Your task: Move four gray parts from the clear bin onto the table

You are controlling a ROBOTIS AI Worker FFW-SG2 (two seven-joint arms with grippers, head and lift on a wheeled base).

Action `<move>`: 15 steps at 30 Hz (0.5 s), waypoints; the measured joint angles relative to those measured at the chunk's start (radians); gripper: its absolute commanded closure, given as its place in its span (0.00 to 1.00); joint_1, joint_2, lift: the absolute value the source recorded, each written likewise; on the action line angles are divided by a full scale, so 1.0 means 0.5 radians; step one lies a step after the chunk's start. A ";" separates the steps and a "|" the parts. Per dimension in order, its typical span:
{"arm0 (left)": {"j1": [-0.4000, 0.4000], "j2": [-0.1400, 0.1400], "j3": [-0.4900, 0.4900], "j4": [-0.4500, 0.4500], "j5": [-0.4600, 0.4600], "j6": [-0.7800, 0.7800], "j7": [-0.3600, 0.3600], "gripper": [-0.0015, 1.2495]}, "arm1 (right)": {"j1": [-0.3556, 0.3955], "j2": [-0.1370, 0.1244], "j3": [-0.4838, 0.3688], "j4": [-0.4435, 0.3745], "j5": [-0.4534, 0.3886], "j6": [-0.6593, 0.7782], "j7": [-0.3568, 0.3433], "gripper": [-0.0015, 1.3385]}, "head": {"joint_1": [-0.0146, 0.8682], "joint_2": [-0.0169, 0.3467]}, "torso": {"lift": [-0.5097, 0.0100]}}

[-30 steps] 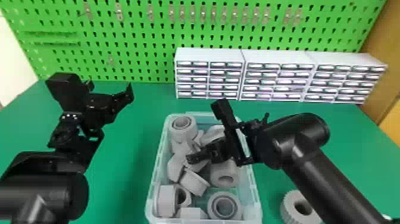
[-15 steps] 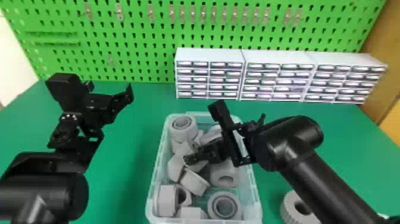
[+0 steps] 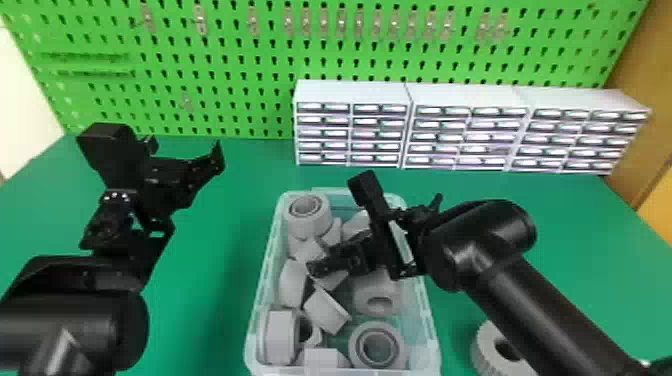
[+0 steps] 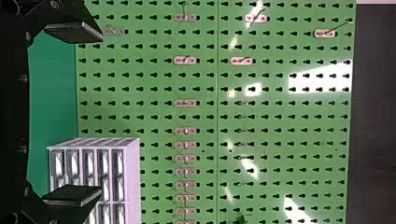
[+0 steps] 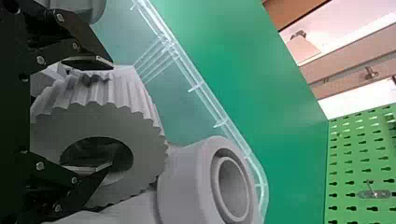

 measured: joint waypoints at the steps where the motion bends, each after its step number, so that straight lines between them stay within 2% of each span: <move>1: 0.000 0.000 0.000 0.000 0.000 0.000 0.000 0.11 | -0.003 0.001 0.001 0.001 0.002 -0.004 0.000 0.39 | 0.78 0.14 | 0.89; 15: 0.003 0.000 -0.003 0.000 0.000 0.000 0.000 0.11 | -0.019 0.001 0.042 0.059 -0.046 -0.081 0.000 0.39 | 0.78 0.14 | 0.89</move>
